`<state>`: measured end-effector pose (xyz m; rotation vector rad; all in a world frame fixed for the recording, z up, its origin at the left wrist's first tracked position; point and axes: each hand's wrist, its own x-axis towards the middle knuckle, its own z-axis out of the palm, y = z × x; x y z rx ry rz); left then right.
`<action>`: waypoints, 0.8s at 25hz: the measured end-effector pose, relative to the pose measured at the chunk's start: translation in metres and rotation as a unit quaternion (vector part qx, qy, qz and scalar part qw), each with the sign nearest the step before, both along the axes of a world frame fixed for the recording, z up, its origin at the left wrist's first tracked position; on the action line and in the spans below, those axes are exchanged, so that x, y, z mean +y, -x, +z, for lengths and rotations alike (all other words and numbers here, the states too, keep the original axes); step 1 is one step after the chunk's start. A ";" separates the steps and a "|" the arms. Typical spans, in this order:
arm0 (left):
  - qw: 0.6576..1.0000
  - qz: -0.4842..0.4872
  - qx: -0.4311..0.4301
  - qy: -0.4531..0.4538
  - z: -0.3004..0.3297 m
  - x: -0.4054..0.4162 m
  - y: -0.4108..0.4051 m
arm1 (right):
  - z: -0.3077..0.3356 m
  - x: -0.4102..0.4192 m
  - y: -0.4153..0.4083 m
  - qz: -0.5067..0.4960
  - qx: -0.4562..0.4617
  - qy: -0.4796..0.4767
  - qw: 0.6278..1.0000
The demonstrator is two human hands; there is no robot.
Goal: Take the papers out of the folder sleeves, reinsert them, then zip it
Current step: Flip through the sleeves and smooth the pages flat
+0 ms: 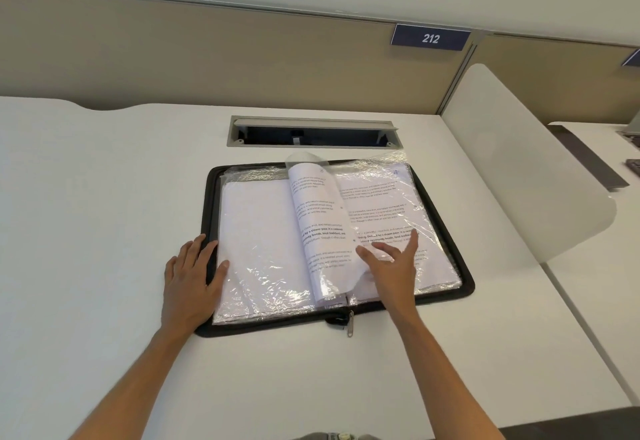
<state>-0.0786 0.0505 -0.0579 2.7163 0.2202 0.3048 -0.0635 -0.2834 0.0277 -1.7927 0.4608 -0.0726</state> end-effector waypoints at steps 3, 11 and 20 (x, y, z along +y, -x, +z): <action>1.000 -0.001 0.000 -0.001 0.000 0.000 0.000 | -0.005 -0.022 0.000 -0.014 0.057 -0.004 0.998; 1.000 -0.002 -0.003 0.003 0.000 0.000 0.000 | -0.011 -0.008 0.006 0.064 0.071 0.046 0.994; 1.000 -0.002 -0.005 -0.002 -0.002 0.000 -0.001 | -0.012 -0.080 0.007 -0.150 0.024 0.211 0.965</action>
